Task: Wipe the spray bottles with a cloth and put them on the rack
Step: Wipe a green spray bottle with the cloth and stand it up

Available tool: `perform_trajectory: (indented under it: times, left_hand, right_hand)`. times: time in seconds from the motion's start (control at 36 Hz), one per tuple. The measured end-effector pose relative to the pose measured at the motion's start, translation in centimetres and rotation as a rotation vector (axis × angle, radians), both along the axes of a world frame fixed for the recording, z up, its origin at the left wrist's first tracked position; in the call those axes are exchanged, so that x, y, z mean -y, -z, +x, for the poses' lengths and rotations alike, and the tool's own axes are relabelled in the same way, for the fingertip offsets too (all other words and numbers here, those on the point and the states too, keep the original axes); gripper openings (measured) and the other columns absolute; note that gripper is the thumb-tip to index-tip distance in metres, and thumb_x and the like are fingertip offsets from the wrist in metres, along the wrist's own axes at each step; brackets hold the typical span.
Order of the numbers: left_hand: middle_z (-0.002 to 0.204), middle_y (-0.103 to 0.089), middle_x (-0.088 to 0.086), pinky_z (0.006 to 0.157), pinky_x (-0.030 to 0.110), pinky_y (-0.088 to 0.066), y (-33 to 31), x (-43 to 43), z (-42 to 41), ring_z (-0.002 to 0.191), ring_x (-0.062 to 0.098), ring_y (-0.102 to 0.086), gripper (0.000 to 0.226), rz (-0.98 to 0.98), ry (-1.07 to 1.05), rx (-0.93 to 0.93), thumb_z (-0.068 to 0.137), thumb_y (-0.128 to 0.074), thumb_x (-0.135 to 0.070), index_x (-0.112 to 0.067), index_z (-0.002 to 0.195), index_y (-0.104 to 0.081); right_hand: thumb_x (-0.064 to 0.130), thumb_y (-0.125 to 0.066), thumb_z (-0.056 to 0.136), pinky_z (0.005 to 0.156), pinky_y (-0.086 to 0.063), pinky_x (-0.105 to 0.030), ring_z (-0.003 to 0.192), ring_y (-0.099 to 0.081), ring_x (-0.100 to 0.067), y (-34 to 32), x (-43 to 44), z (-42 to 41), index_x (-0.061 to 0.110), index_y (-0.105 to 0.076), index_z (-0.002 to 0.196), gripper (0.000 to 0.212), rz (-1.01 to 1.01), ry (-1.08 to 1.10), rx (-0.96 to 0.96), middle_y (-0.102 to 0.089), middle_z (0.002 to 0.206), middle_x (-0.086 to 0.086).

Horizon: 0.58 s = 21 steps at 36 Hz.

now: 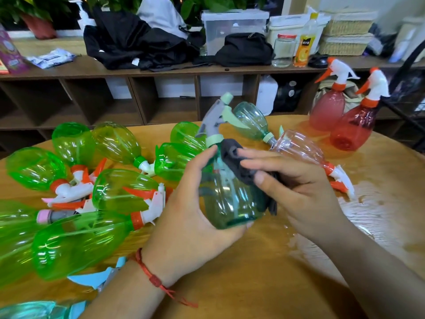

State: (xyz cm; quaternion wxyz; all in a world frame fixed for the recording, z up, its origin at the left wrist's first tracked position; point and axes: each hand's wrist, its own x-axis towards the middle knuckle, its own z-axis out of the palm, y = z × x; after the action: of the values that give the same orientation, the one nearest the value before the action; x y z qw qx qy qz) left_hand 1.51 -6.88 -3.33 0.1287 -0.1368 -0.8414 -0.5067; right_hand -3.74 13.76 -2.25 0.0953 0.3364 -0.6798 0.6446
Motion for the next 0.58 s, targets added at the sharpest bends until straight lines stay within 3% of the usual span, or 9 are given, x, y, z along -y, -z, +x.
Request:
perform_trajectory:
  times: [0.08, 0.14, 0.17, 0.19, 0.25, 0.28, 0.36, 0.47, 0.58]
  left_hand:
    - [0.149, -0.054, -0.022, 0.104, 0.029, -0.055, -1.0, -0.8, 1.0, 0.131, 0.003, -0.063, 0.114, -0.102, 0.097, -0.018, 0.074, -0.097, -0.015, -0.035, 0.162, -0.027]
    - [0.154, -0.057, -0.006, 0.083, 0.007, -0.053, -2.1, -1.6, 0.8, 0.103, -0.011, -0.07, 0.086, -0.201, 0.16, -0.047, 0.092, -0.08, -0.005, -0.017, 0.162, -0.032]
    - [0.157, -0.055, 0.008, 0.067, 0.002, -0.048, -2.7, -2.0, 0.8, 0.084, -0.013, -0.071, 0.064, -0.117, 0.121, -0.012, 0.101, -0.067, -0.002, -0.003, 0.158, -0.037]
    - [0.158, -0.054, 0.013, 0.061, 0.0, -0.045, -3.6, -2.2, 0.5, 0.081, -0.009, -0.072, 0.055, -0.07, 0.06, 0.049, 0.105, -0.06, -0.003, 0.003, 0.155, -0.039]
    - [0.154, -0.055, -0.015, 0.081, 0.0, -0.047, -2.6, -1.8, 0.1, 0.111, -0.005, -0.067, 0.084, -0.218, 0.12, -0.039, 0.095, -0.081, -0.023, -0.016, 0.162, -0.031]
    - [0.15, -0.051, -0.028, 0.096, 0.006, -0.047, -1.4, -1.4, 0.5, 0.126, -0.005, -0.06, 0.106, -0.149, 0.135, -0.013, 0.081, -0.093, -0.037, -0.03, 0.163, -0.026]
    - [0.154, -0.037, -0.031, 0.118, 0.018, -0.039, -0.1, -0.6, 0.9, 0.146, -0.001, -0.041, 0.122, -0.264, 0.001, -0.018, 0.064, -0.093, -0.066, -0.041, 0.162, -0.024]
    - [0.154, -0.039, -0.025, 0.116, 0.017, -0.038, -0.3, -1.0, 0.0, 0.145, -0.001, -0.041, 0.116, -0.15, -0.063, -0.057, 0.066, -0.097, -0.052, -0.039, 0.16, -0.03]
    - [0.153, -0.041, -0.023, 0.116, 0.031, -0.047, 0.5, -0.3, -0.4, 0.143, 0.002, -0.047, 0.113, -0.088, -0.07, -0.041, 0.07, -0.098, -0.032, -0.041, 0.161, -0.032]
  right_hand:
    - [0.014, -0.065, 0.095, 0.108, -0.052, -0.031, 0.131, -0.065, -0.018, -0.2, -0.1, -0.2, 0.018, -0.078, 0.121, 0.029, -0.121, 0.005, 0.117, -0.075, 0.131, 0.004]
    - [0.02, -0.066, 0.093, 0.109, -0.053, -0.036, 0.13, -0.066, -0.02, -0.2, -0.2, -0.3, 0.025, -0.081, 0.115, 0.026, -0.163, 0.016, 0.153, -0.075, 0.129, 0.002]
    - [0.02, -0.067, 0.093, 0.109, -0.053, -0.038, 0.129, -0.066, -0.022, -0.2, -0.2, -0.2, 0.026, -0.082, 0.113, 0.026, -0.172, 0.012, 0.155, -0.075, 0.129, 0.0]
    - [0.017, -0.067, 0.093, 0.109, -0.053, -0.038, 0.129, -0.066, -0.023, -0.2, -0.1, -0.2, 0.024, -0.082, 0.112, 0.025, -0.169, 0.005, 0.144, -0.076, 0.128, -0.002]
    - [0.011, -0.065, 0.095, 0.108, -0.052, -0.036, 0.129, -0.067, -0.025, -0.3, -0.1, 0.0, 0.014, -0.079, 0.116, 0.025, -0.135, -0.003, 0.113, -0.076, 0.128, -0.005]
    - [0.008, -0.064, 0.096, 0.108, -0.052, -0.035, 0.128, -0.067, -0.025, -0.3, -0.1, 0.0, 0.01, -0.076, 0.117, 0.025, -0.103, -0.006, 0.099, -0.075, 0.128, -0.005]
    - [0.001, -0.062, 0.097, 0.109, -0.053, -0.037, 0.129, -0.066, -0.024, -0.3, -0.4, -0.1, 0.008, -0.072, 0.122, 0.027, -0.02, 0.003, 0.073, -0.075, 0.128, -0.005]
    - [-0.002, -0.064, 0.095, 0.114, -0.049, -0.039, 0.133, -0.064, -0.023, -0.1, -0.1, 0.1, 0.005, -0.074, 0.118, 0.026, 0.053, -0.003, 0.031, -0.076, 0.127, -0.003]
    - [-0.001, -0.069, 0.093, 0.116, -0.048, -0.04, 0.134, -0.063, -0.022, 0.1, 0.1, 0.5, 0.005, -0.078, 0.112, 0.022, 0.153, -0.028, -0.042, -0.077, 0.125, -0.001]
